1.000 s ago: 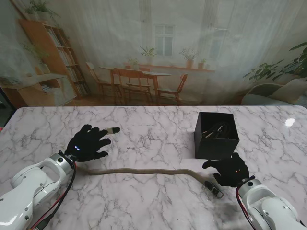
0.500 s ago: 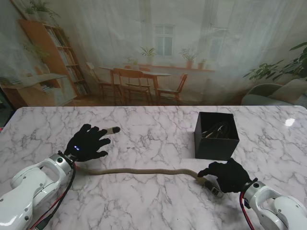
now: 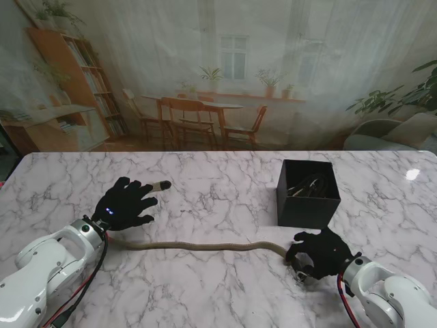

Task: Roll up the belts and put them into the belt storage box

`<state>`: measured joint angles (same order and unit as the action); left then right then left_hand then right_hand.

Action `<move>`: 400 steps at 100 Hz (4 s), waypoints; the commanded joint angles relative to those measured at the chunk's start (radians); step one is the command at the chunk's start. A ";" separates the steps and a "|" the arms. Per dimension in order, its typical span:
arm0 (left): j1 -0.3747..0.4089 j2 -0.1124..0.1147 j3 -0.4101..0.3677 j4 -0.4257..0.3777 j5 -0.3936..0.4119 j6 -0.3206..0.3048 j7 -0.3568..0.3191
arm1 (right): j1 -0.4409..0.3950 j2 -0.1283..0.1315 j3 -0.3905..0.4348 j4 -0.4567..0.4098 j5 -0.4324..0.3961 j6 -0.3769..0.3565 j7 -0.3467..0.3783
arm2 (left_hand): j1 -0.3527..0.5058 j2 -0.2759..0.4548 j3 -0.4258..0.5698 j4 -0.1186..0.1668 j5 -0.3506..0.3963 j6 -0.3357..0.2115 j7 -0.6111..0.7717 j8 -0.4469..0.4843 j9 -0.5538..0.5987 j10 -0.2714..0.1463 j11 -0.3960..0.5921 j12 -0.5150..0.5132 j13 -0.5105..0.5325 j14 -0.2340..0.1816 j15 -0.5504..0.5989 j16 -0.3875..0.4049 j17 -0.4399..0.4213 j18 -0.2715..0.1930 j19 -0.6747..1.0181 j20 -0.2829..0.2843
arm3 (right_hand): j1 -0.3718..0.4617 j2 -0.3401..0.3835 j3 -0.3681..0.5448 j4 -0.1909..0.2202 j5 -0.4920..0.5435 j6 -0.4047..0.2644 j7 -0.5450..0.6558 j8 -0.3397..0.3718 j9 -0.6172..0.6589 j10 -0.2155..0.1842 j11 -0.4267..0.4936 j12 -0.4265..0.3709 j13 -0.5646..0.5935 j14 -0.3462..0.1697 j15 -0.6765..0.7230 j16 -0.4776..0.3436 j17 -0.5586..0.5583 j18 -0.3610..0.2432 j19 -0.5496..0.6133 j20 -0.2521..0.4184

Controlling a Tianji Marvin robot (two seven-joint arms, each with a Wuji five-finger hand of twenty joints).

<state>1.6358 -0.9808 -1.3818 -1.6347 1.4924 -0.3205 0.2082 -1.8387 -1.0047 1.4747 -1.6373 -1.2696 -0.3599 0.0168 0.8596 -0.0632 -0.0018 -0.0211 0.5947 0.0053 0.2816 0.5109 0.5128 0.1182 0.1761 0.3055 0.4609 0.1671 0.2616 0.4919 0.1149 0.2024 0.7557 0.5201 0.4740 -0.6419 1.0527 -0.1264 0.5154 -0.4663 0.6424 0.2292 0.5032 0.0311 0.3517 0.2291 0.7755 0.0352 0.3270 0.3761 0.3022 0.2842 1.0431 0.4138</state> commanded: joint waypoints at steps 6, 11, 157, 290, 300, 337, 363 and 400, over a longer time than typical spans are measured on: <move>-0.001 -0.003 0.003 0.000 -0.003 0.000 -0.014 | 0.011 -0.001 -0.015 0.020 -0.001 -0.015 -0.028 | 0.011 0.040 -0.024 0.004 0.018 0.028 0.003 0.001 0.014 0.025 -0.012 0.014 0.001 0.022 -0.022 -0.001 -0.012 0.037 -0.025 0.013 | -0.041 -0.042 -0.027 -0.024 0.076 -0.023 0.059 0.046 -0.019 -0.020 -0.018 -0.011 -0.009 0.009 -0.039 -0.015 0.001 0.003 -0.010 0.017; -0.001 -0.004 0.003 0.001 -0.004 0.001 -0.013 | 0.016 -0.002 -0.021 0.029 0.003 -0.020 -0.050 | 0.010 0.040 -0.024 0.004 0.019 0.029 0.003 0.001 0.014 0.025 -0.012 0.014 0.001 0.021 -0.022 -0.001 -0.012 0.037 -0.026 0.012 | -0.027 -0.048 -0.054 -0.080 0.113 -0.026 0.093 0.079 -0.003 -0.028 -0.007 -0.007 -0.005 0.008 -0.037 -0.016 0.003 0.004 -0.008 0.019; -0.007 -0.006 0.010 0.011 -0.022 -0.003 -0.005 | 0.122 -0.031 -0.153 0.198 0.156 -0.045 -0.265 | 0.007 0.043 -0.024 0.004 0.005 0.041 -0.005 -0.007 0.012 0.029 -0.009 0.017 -0.003 0.027 -0.017 0.003 -0.009 0.035 -0.026 0.012 | 0.115 0.055 0.138 0.026 -0.246 0.083 0.024 -0.009 0.958 0.000 0.584 0.320 0.511 -0.034 0.243 0.109 0.211 0.041 0.121 -0.050; -0.008 -0.006 0.009 0.015 -0.027 -0.004 0.000 | 0.097 0.003 -0.153 0.138 -0.076 0.120 -0.287 | -0.003 0.051 -0.025 0.004 0.004 0.041 -0.006 -0.008 0.010 0.028 -0.010 0.017 -0.005 0.026 -0.018 0.003 -0.013 0.036 -0.026 0.010 | -0.007 0.033 -0.141 -0.120 0.328 0.057 0.377 0.015 0.313 0.026 0.254 0.350 0.159 0.023 0.243 0.183 0.060 0.061 0.082 0.048; -0.008 -0.007 0.009 0.015 -0.027 -0.004 -0.001 | 0.096 0.002 -0.149 0.138 -0.066 0.098 -0.287 | -0.004 0.052 -0.025 0.003 0.004 0.042 -0.006 -0.008 0.009 0.028 -0.011 0.016 -0.006 0.025 -0.019 0.003 -0.014 0.035 -0.028 0.010 | -0.020 0.018 -0.128 -0.120 0.361 0.063 0.404 0.041 0.175 0.060 0.138 0.203 0.061 0.013 0.208 0.140 0.048 0.069 0.072 0.055; -0.008 -0.006 0.009 0.016 -0.029 -0.006 0.000 | 0.099 -0.012 -0.152 0.145 0.027 0.075 -0.244 | -0.007 0.053 -0.026 0.003 0.003 0.043 -0.007 -0.008 0.008 0.028 -0.011 0.017 -0.008 0.026 -0.019 0.003 -0.015 0.037 -0.029 0.011 | 0.017 0.027 -0.082 -0.131 0.346 0.160 0.436 0.106 0.709 -0.010 0.111 0.080 0.201 0.005 0.025 0.008 0.105 0.086 0.035 0.027; -0.010 -0.006 0.010 0.019 -0.030 -0.007 0.004 | 0.118 -0.010 -0.163 0.175 0.020 0.049 -0.299 | -0.008 0.052 -0.026 0.003 0.006 0.044 -0.005 -0.007 0.009 0.029 -0.010 0.017 -0.007 0.027 -0.018 0.004 -0.014 0.035 -0.029 0.011 | 0.099 0.014 -0.035 -0.141 0.189 0.236 0.363 0.027 0.935 -0.068 0.399 0.284 0.385 -0.055 0.171 0.103 0.230 -0.013 0.150 0.031; -0.012 -0.007 0.012 0.022 -0.034 -0.009 0.009 | 0.133 -0.020 -0.179 0.204 0.071 0.034 -0.325 | -0.005 0.052 -0.025 0.003 -0.003 0.045 -0.010 -0.009 0.011 0.028 -0.008 0.018 -0.007 0.026 -0.017 0.005 -0.012 0.035 -0.028 0.011 | 0.121 0.119 0.068 0.018 -0.226 0.113 0.037 0.009 0.957 -0.011 0.607 0.329 0.533 -0.002 0.293 0.147 0.272 0.048 0.180 -0.003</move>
<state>1.6253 -0.9846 -1.3731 -1.6154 1.4612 -0.3267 0.2276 -1.7041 -1.0186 1.2958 -1.4343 -1.2018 -0.3254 -0.3195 0.8590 -0.0615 -0.0019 -0.0211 0.5947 0.0212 0.2816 0.5109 0.5128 0.1185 0.1761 0.3151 0.4609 0.1733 0.2615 0.4919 0.1149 0.2025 0.7556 0.5201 0.5141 -0.5732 1.0447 -0.1498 0.3094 -0.2560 0.6499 0.2396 1.3929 0.0144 0.8702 0.5433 1.2464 0.0457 0.5702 0.5124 0.5710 0.2962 1.2047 0.4262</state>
